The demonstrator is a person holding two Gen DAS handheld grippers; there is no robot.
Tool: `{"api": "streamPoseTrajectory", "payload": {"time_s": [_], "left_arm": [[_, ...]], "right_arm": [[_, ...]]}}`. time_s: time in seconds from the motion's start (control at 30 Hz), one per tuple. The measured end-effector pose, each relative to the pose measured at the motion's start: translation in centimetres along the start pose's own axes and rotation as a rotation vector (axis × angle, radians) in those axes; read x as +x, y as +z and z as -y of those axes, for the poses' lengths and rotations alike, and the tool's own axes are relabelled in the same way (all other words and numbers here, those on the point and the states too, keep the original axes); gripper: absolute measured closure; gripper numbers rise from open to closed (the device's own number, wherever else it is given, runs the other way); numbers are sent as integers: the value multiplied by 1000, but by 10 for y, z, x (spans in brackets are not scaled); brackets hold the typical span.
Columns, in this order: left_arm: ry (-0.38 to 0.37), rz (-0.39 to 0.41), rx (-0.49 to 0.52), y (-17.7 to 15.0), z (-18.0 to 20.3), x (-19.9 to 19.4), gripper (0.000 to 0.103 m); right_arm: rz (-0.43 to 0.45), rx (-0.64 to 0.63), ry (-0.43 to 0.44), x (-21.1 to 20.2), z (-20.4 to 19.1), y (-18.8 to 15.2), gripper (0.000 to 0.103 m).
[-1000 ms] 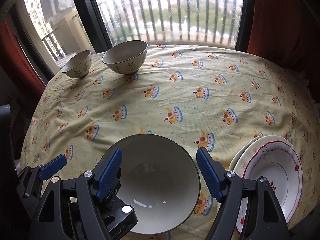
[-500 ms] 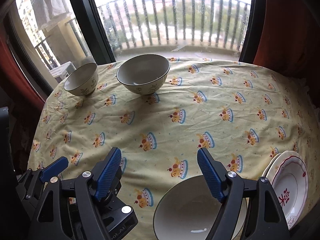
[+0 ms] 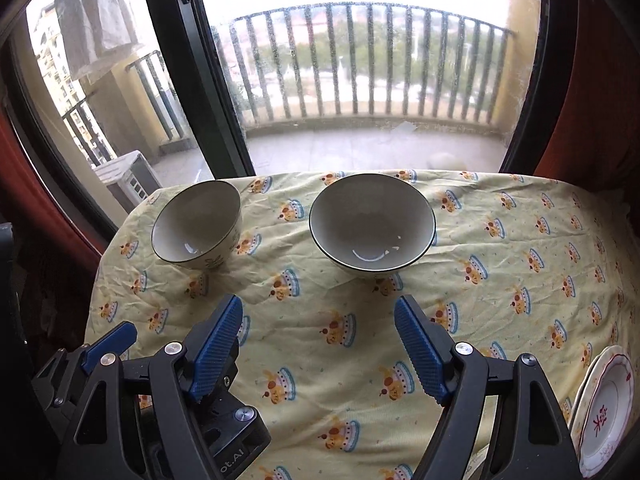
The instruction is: Organize plates and bowls
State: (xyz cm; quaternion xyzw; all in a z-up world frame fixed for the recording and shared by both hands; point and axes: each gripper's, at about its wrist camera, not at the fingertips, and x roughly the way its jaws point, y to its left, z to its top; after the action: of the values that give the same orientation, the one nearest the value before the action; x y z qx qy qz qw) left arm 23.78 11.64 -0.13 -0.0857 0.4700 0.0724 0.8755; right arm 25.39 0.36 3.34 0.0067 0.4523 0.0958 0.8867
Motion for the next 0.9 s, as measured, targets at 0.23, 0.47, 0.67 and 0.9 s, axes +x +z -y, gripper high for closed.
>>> {"api": "streamPoseTrajectory", "payload": {"time_s": [0.23, 0.47, 0.67, 0.9], "left_arm": [[31, 35, 38, 36, -32, 19, 12], [51, 54, 53, 62, -56, 48, 17], [53, 68, 61, 77, -65, 72, 26], [44, 47, 75, 87, -68, 100, 46]], "right_arm": [[17, 6, -23, 25, -38, 27, 22], [31, 33, -44, 56, -63, 47, 22], [37, 63, -68, 82, -75, 59, 22], [23, 104, -92, 113, -75, 66, 33]]}}
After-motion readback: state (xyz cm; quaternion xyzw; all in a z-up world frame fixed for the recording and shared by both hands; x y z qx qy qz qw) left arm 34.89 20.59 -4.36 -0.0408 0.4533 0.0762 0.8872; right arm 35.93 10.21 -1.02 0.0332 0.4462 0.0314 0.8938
